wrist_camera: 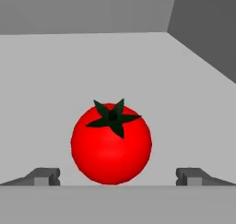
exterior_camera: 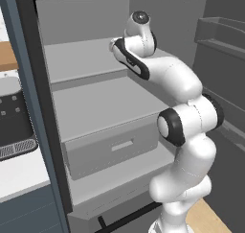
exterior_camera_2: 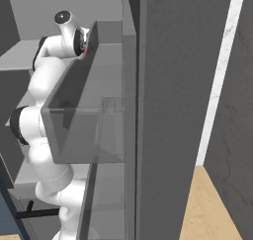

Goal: Place one tomato and one chicken drumstick in each tupperware on the nearby counter, to pack two identical lunches.

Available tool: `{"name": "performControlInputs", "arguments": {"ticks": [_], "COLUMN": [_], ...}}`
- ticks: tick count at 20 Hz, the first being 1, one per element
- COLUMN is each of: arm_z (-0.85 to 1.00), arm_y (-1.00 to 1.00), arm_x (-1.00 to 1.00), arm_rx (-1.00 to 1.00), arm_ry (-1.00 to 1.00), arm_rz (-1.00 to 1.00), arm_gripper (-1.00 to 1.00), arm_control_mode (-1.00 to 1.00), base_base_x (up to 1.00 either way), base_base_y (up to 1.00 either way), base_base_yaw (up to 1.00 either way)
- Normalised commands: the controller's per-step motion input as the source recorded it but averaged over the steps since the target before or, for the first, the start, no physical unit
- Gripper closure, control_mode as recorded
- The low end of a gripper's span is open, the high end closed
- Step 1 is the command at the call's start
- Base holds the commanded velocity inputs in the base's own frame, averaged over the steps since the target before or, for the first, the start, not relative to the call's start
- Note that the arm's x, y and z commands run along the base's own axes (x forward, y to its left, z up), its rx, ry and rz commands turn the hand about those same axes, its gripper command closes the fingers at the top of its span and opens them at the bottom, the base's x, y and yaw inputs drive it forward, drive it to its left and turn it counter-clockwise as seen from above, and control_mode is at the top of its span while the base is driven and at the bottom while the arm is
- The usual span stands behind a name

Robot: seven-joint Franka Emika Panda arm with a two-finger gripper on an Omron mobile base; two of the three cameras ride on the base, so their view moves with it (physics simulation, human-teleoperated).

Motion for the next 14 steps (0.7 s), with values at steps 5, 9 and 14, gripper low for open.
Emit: {"name": "performControlInputs", "arguments": {"ticks": [5,9,14], "arm_z": [-0.03,-0.16,-0.42], "arm_y": [0.13,0.06,0.03], "arm_x": [0.40,0.48,0.14], "arm_rx": [0.00,0.00,-0.07], "arm_ry": [0.00,0.00,0.00], "arm_rz": [0.00,0.00,0.00], "arm_gripper": [-1.00,-1.00,1.00], "arm_control_mode": [-1.00,-1.00,-1.00], "base_base_x": [0.00,0.00,0.00], "base_base_y": [0.00,0.00,0.00], "base_base_yaw": [0.00,0.00,0.00]}}
